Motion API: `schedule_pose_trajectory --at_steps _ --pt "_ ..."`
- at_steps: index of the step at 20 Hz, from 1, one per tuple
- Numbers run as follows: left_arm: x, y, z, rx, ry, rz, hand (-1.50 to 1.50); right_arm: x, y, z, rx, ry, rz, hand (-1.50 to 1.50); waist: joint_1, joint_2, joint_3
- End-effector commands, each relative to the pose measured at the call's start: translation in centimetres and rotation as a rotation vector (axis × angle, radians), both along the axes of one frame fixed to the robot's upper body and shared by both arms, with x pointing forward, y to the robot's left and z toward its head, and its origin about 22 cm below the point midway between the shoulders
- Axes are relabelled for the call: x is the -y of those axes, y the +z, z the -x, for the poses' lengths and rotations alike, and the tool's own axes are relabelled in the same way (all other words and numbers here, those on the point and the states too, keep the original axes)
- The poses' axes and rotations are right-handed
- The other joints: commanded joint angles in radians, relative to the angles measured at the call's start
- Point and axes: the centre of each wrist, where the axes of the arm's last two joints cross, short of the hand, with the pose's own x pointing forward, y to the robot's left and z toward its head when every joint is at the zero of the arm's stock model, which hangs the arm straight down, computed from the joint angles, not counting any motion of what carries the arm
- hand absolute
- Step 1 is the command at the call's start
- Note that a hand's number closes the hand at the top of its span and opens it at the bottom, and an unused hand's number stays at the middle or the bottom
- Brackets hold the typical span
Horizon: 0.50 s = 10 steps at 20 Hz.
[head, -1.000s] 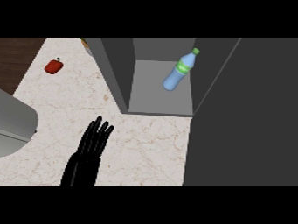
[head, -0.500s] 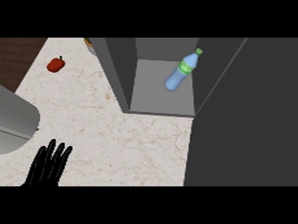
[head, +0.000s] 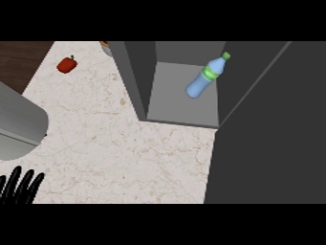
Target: Pick up the bottled water, place it into the cabinet and close the cabinet
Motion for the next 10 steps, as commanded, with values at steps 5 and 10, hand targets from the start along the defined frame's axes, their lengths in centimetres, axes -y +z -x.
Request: schedule_pose_trajectory --at_steps 5,10 --pt "-1.9 1.1 0.0 0.022 -0.043 -0.022 -1.5 -1.8 2.0 -1.8 0.119 0.19 0.189 1.5 0.054 0.014 -0.004" --pt "-3.2 1.6 -0.4 0.018 -0.05 -0.032 -1.5 -2.6 1.7 -2.9 0.111 0.208 0.203 1.5 0.056 0.018 -0.008"
